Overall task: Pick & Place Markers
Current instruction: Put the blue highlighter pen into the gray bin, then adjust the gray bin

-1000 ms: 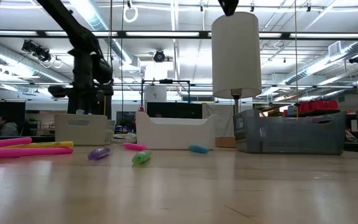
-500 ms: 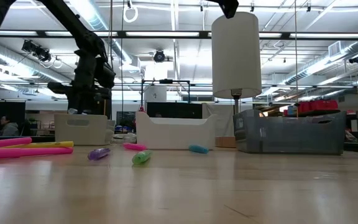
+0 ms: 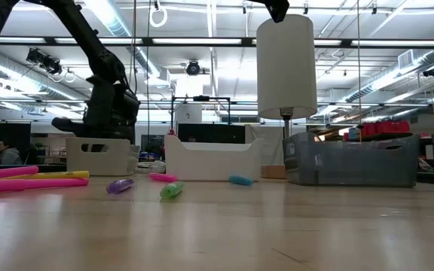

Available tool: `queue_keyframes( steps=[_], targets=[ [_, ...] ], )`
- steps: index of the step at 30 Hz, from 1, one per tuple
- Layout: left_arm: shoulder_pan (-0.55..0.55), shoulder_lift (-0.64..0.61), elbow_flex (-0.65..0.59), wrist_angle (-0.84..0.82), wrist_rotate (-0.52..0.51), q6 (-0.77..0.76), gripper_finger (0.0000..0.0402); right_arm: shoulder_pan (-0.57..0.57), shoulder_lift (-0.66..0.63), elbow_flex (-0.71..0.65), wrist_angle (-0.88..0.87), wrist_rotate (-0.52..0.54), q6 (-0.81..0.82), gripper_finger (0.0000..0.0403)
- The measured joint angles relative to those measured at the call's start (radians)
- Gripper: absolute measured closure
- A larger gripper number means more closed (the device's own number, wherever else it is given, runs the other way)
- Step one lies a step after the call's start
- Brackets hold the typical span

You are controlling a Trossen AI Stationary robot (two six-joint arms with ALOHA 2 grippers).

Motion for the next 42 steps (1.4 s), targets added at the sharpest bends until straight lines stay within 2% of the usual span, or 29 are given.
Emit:
queue_keyframes(
  steps=[3,11,17,22,28,32,35,42],
  targets=[
    [-0.006,0.000,0.000,0.018,-0.009,-0.001,0.0321,0.000,0.000,0.000,0.000,0.000,0.000,0.0204],
    [-0.006,0.000,0.001,0.021,0.010,-0.021,0.0226,0.000,0.000,0.000,-0.001,0.000,0.000,0.0204],
    [-0.006,0.000,0.001,0.021,0.017,-0.021,0.0195,0.000,0.000,0.000,-0.003,0.000,0.022,0.0204],
    [-0.006,0.000,0.011,0.012,0.017,-0.014,0.0195,0.000,0.000,0.000,-0.014,0.000,0.027,0.0204],
    [-0.038,-0.003,0.095,-0.026,0.017,0.058,0.0209,0.000,0.000,0.000,-0.018,0.000,0.026,0.0204],
    [-0.084,-0.003,0.150,-0.055,0.024,0.129,0.0214,0.001,0.000,0.000,-0.024,0.000,0.027,0.0204],
    [-0.123,-0.003,0.182,-0.086,0.069,0.211,0.0214,0.001,0.000,0.000,-0.036,-0.001,0.027,0.0204],
    [-0.246,-0.003,0.224,-0.169,0.095,0.299,0.0214,0.001,0.000,0.000,-0.064,-0.011,0.027,0.0204]
  ],
)
